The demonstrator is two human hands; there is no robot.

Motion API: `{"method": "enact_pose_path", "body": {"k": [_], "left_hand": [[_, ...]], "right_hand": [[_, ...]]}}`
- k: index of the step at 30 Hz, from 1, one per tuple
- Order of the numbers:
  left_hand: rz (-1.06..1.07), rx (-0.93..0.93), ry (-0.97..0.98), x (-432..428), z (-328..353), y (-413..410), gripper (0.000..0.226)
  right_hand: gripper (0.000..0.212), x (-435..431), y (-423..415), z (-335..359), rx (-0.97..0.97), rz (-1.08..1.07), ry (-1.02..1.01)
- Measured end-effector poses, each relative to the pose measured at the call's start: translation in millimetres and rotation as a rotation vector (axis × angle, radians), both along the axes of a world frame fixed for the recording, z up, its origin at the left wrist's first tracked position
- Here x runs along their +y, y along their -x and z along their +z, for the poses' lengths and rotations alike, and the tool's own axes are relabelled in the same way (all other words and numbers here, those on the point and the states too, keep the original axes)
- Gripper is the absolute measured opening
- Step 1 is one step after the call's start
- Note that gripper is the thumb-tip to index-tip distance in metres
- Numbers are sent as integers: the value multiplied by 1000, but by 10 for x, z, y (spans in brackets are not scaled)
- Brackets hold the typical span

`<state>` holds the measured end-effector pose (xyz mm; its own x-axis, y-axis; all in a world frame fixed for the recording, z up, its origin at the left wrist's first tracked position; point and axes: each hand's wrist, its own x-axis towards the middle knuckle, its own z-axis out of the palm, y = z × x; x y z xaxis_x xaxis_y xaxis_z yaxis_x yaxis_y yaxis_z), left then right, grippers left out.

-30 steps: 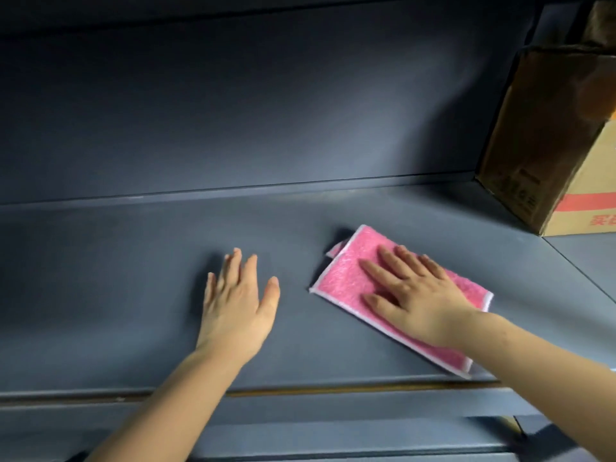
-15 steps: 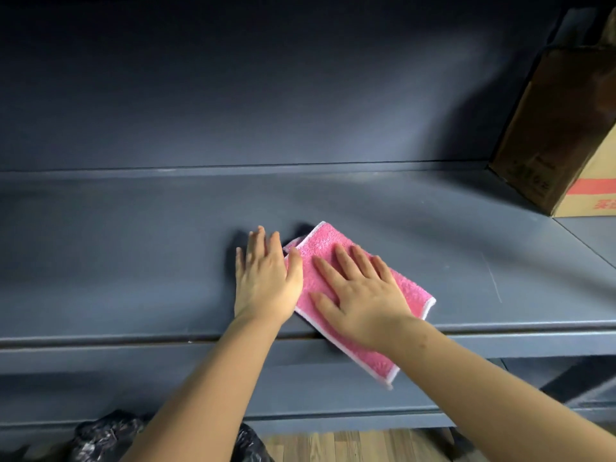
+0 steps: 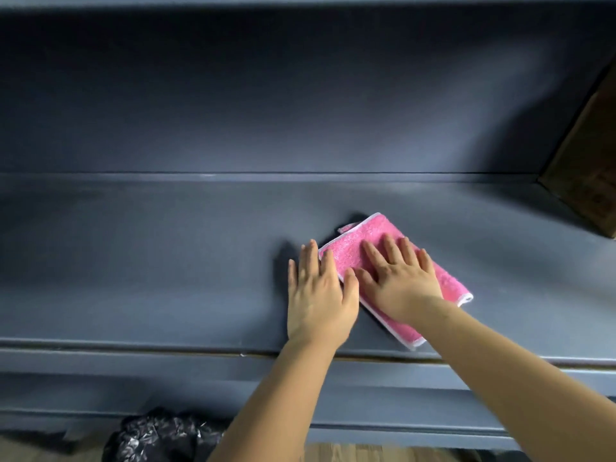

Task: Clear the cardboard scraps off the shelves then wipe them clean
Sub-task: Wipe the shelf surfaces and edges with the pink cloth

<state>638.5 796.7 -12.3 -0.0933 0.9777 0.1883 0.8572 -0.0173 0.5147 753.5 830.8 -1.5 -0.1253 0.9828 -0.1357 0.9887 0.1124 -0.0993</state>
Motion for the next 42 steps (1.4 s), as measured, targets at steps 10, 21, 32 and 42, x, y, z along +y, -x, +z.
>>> {"method": "enact_pose_path", "body": {"k": [10,21,32,42], "left_hand": [[52,77,76,-219,162,889,54],[-81,188,102,-334,203,1170,52],[-86,254,116,543,-19,722,55],[-32,193,-19,545,-85,696,101]], "right_hand": [[88,-470,216,-38,33,63,17],[61,-427,167,8,2,-181,-3],[60,408,-33,-36,-3,-168,-43],[61,1341,-79,8,-22,-260,-42]]}}
